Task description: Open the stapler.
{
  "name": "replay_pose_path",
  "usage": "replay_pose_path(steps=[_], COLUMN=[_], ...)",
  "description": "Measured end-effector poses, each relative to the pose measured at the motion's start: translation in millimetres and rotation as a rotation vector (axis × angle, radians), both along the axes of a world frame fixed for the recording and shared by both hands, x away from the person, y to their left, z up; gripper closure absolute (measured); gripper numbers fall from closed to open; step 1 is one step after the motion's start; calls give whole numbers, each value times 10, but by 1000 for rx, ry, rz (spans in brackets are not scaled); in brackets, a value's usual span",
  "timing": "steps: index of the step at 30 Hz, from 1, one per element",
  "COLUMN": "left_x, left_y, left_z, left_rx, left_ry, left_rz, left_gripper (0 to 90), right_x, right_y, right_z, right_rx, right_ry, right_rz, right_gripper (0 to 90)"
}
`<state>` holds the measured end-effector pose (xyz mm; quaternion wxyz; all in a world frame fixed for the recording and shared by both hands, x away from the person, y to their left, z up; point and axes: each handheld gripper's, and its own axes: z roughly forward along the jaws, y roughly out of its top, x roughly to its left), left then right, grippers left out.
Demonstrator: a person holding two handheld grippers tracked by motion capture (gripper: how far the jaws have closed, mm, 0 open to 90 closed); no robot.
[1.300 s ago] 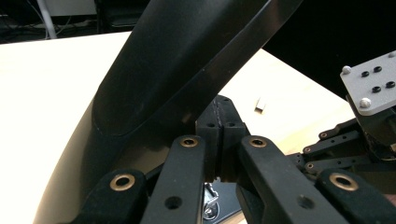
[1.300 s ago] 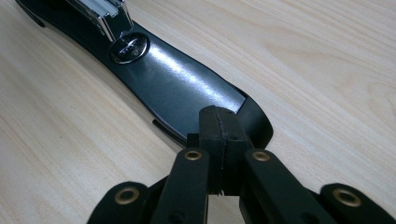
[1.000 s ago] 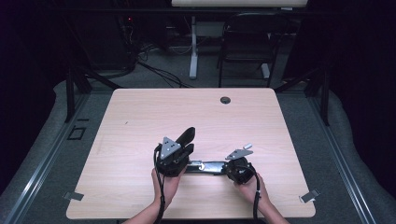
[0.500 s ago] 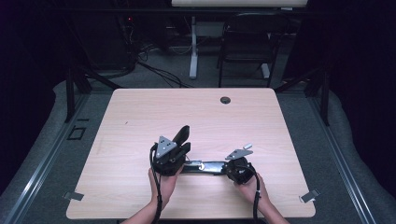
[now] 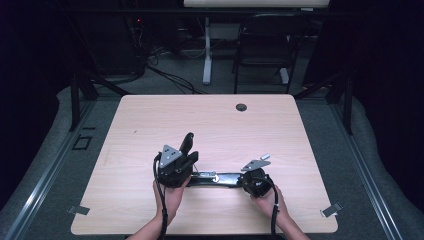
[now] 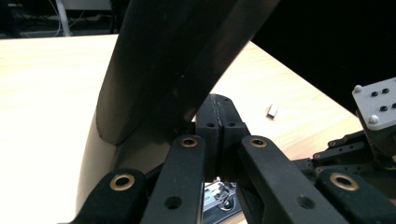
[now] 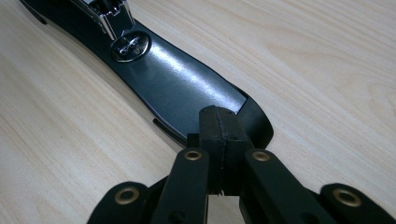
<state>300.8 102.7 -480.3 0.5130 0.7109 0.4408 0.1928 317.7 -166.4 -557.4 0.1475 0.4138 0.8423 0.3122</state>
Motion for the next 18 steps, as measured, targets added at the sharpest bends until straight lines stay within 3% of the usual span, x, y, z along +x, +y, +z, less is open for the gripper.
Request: replay_pose_path(steps=[18], left_x=[-45], left_y=[73], left_z=[26], left_rx=[21], left_ry=[-14], left_rz=[7], left_gripper=[900], right_x=[-1], right_y=[2], right_z=[2], right_rx=[-6], right_ry=[-1], right_rz=[-3], right_gripper=[900])
